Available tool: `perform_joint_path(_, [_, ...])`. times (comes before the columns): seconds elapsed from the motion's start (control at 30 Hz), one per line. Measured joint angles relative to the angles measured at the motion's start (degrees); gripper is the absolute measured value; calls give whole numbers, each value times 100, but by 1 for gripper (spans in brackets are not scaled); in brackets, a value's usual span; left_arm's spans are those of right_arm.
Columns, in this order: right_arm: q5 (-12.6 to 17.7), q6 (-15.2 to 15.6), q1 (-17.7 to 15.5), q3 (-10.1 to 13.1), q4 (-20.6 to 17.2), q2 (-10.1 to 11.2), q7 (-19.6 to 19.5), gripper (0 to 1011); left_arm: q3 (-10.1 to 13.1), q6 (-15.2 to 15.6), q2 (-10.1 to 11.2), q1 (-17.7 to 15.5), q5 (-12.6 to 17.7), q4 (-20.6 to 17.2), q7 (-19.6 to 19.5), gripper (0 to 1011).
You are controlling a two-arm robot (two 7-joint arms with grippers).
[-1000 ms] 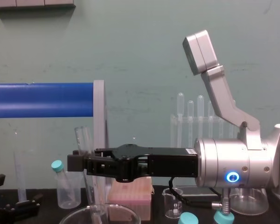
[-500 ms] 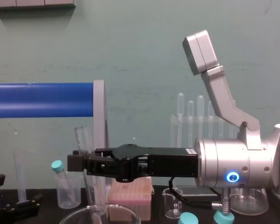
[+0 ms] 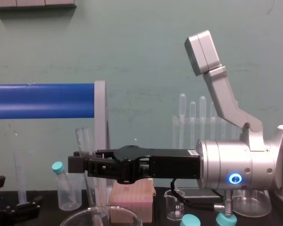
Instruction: Hold the test tube with one hand and immerse one end into the beaker, then return it to the test tube rack.
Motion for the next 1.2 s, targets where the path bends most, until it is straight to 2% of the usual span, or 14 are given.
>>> perform_joint_path(1.2, [0,0,0,0,0,0,0,233,0,0,0,0,0,0,0,1000])
